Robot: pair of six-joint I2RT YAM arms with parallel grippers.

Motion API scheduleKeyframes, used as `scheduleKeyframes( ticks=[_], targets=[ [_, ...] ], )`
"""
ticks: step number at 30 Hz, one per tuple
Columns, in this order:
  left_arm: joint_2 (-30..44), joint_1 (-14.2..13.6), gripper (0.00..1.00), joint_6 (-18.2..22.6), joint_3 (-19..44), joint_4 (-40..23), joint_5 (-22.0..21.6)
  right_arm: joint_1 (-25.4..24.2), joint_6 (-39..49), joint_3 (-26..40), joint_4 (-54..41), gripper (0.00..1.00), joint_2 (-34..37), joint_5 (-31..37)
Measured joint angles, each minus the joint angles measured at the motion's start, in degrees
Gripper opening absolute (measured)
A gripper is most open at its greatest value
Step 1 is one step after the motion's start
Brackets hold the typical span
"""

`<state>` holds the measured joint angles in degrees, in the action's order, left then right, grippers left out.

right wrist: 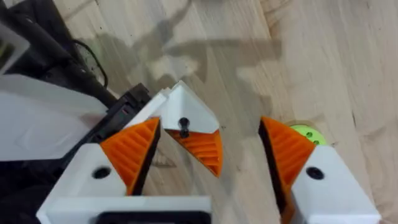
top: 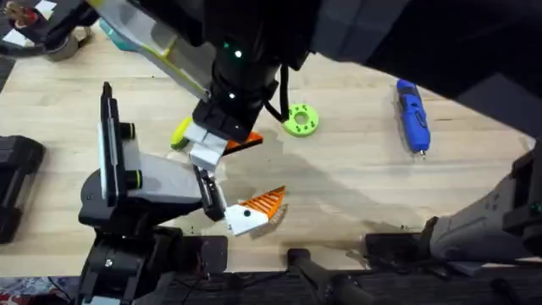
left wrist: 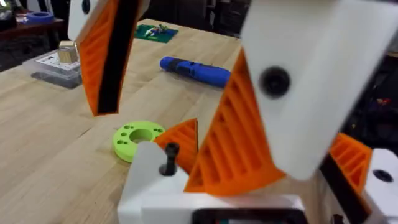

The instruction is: Pick up the gripper from the table and insert it into the empty holder that is missing its gripper. Then pick up a screw, insert it into the mounting hole, and use the screwdriver to tighten it. Finally, clean up the table by picking up the vegetable and placing it into the bucket.

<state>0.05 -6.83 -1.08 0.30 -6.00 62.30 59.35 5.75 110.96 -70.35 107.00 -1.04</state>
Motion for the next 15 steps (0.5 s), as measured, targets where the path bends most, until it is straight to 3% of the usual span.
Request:
scheduleKeyframes(
  ticks=[15],
  targets=[
    [-0.01, 0.0, 0.987, 0.72, 0.0, 0.05, -0.09, 0.08, 0.3, 2.67, -1.79, 0.997, 0.85, 0.13]
  ],
)
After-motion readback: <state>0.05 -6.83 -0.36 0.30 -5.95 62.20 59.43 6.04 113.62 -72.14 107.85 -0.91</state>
